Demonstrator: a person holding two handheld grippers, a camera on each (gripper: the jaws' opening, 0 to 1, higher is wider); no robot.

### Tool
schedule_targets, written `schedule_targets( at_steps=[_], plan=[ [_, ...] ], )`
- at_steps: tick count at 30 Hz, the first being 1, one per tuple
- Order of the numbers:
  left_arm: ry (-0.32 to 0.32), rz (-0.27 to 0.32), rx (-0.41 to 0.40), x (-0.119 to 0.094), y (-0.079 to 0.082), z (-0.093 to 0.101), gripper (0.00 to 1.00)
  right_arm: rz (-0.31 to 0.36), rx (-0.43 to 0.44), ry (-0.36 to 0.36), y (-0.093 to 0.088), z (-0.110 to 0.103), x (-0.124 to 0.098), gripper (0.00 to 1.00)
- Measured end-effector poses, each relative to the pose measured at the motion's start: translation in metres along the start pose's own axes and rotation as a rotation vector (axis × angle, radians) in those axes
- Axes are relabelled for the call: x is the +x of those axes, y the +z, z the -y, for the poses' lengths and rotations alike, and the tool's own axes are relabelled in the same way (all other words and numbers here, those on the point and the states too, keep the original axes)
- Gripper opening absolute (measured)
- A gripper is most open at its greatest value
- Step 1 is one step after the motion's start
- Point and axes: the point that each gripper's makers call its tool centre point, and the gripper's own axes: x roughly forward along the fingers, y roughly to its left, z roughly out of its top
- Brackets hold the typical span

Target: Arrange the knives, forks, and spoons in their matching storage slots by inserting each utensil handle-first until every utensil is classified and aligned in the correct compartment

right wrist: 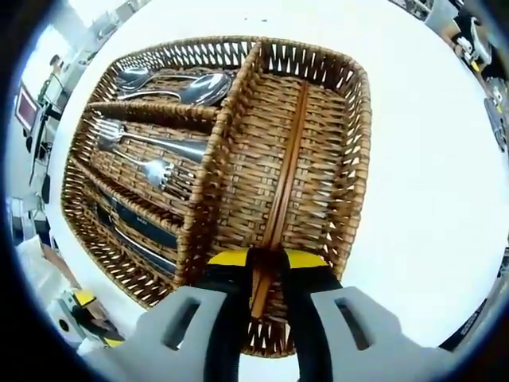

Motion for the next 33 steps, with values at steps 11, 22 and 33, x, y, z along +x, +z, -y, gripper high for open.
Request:
schedule_targets(
  at_steps=[11, 22, 33],
  plan=[
    [-0.001, -0.005, 0.0, 0.001, -0.001, 0.001, 0.43, 0.03, -0.004, -0.008, 0.01, 0.007, -0.002, 0.13],
    [-0.002, -0.006, 0.005, 0.001, 0.0, 0.002, 0.43, 0.012, -0.049, -0.031, 0.001, 0.0, -0.001, 0.13],
    [-0.003, -0.006, 0.008, 0.0, 0.001, 0.001, 0.43, -0.004, -0.08, -0.038, -0.005, -0.005, 0.0, 0.12]
  ],
)
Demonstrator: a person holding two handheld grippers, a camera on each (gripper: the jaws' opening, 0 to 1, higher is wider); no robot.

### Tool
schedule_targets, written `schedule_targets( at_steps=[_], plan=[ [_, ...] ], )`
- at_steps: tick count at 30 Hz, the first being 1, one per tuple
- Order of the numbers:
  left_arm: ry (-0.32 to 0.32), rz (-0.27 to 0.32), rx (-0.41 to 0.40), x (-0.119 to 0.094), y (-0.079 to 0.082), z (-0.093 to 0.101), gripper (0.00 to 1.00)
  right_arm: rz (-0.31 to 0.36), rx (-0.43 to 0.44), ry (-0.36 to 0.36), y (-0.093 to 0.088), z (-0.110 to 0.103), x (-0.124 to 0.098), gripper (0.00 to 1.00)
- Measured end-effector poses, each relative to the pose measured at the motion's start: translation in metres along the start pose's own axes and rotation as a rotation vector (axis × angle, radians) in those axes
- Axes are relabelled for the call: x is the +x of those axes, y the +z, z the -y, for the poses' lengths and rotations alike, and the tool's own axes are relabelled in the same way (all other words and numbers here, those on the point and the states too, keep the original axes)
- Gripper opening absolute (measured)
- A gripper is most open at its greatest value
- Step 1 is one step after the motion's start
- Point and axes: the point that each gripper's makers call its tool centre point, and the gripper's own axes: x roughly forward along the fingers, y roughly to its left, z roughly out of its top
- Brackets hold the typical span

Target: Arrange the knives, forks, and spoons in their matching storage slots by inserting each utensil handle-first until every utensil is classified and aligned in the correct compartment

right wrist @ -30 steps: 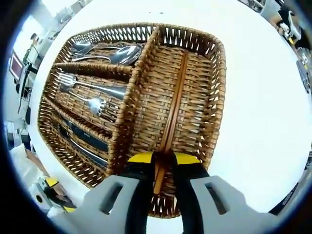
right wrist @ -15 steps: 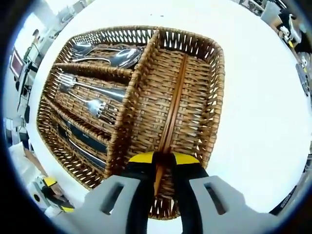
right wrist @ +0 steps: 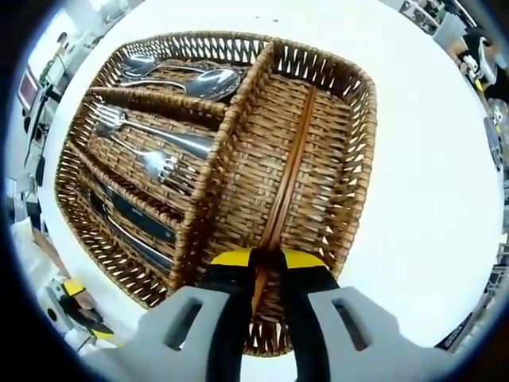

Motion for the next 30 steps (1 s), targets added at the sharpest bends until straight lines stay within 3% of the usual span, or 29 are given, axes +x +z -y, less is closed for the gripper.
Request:
schedule_targets(
  at_steps=[14, 23, 30],
  plan=[
    [-0.001, -0.003, -0.001, 0.001, -0.002, 0.001, 0.43, -0.012, -0.01, 0.02, -0.006, -0.008, 0.0, 0.08],
    [-0.003, -0.003, -0.001, 0.002, -0.002, 0.004, 0.43, -0.012, -0.008, 0.058, -0.001, -0.015, -0.002, 0.08],
    [-0.002, -0.005, 0.001, 0.001, -0.002, 0.004, 0.43, -0.02, -0.018, 0.046, -0.002, -0.014, 0.0, 0.08]
  ],
)
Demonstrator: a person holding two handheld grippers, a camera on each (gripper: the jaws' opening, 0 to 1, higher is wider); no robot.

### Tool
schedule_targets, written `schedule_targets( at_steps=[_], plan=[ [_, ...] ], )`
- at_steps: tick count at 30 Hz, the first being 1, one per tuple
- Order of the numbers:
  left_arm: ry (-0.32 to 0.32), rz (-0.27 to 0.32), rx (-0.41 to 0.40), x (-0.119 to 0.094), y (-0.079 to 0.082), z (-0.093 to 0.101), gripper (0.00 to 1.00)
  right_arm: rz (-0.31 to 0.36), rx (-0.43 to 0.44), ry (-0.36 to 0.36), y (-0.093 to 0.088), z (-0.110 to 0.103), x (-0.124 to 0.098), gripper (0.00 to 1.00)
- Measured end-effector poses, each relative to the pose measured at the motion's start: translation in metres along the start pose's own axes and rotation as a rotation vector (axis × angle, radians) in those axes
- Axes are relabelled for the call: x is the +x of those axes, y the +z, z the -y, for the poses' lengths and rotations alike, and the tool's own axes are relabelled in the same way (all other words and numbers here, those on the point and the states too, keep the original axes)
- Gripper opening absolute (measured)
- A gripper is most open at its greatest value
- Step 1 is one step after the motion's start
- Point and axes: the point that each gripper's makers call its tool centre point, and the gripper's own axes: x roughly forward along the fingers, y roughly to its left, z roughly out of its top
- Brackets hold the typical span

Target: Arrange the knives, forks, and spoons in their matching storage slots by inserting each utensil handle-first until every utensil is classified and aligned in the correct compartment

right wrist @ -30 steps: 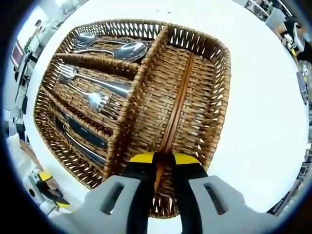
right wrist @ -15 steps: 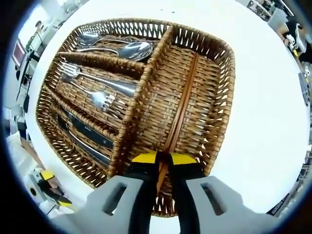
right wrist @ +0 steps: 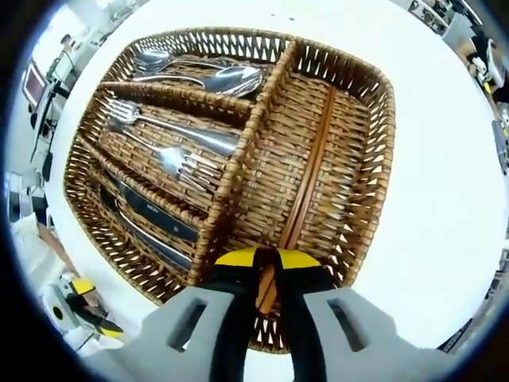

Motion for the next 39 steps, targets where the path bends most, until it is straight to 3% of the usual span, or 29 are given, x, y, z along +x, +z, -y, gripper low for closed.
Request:
schedule_targets(
  at_steps=[18, 30, 39],
  plan=[
    [-0.001, 0.001, -0.003, 0.0, 0.0, 0.001, 0.43, -0.03, -0.005, 0.007, -0.007, -0.001, 0.001, 0.08],
    [-0.001, 0.001, 0.0, 0.001, 0.001, 0.003, 0.43, 0.028, -0.007, -0.007, 0.0, 0.011, -0.011, 0.08],
    [0.003, -0.001, 0.007, 0.001, 0.003, 0.001, 0.43, 0.115, -0.051, 0.022, 0.013, 0.01, -0.024, 0.11]
  ],
)
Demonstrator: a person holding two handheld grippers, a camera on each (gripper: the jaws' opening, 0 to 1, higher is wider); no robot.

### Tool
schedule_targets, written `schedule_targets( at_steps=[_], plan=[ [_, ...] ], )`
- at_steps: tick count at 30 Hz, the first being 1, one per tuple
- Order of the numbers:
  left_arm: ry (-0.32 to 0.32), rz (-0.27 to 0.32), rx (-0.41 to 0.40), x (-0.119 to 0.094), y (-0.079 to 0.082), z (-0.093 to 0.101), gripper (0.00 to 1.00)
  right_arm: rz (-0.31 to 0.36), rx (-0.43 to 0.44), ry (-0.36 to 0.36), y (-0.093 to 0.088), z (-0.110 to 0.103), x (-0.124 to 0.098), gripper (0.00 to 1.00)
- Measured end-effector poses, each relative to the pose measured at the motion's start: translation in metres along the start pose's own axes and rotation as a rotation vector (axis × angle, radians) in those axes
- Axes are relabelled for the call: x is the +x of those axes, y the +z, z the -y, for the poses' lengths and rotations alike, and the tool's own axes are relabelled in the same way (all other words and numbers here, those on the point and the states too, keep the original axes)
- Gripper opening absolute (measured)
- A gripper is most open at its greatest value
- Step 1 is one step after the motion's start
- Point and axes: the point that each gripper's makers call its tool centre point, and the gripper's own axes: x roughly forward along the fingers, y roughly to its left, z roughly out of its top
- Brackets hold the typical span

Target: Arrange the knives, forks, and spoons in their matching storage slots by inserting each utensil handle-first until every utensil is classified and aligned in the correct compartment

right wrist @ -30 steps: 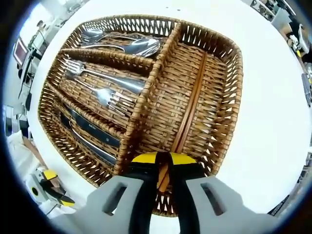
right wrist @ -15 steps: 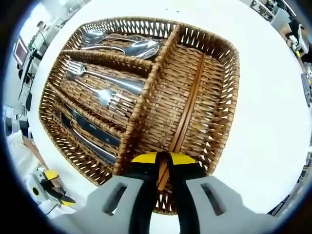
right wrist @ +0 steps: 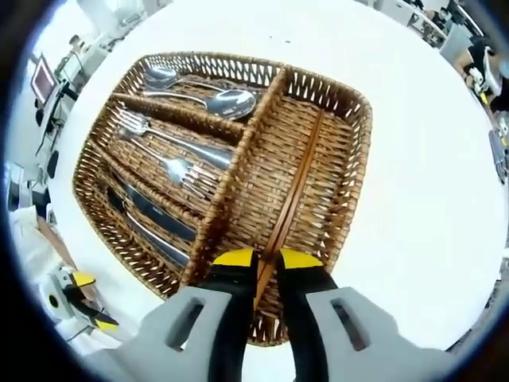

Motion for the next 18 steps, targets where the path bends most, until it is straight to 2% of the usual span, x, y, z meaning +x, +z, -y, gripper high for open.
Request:
schedule_targets(
  at_steps=[10, 16, 18],
  plan=[
    [0.022, -0.003, 0.002, -0.002, 0.001, -0.009, 0.43, 0.093, -0.065, 0.036, 0.004, 0.001, -0.002, 0.17],
    [0.031, -0.012, 0.003, -0.001, -0.001, -0.014, 0.43, 0.218, -0.142, 0.087, 0.012, -0.006, -0.002, 0.2],
    [0.035, -0.015, 0.001, 0.0, -0.002, -0.016, 0.44, 0.237, -0.154, 0.084, 0.013, -0.005, -0.002, 0.21]
  ],
)
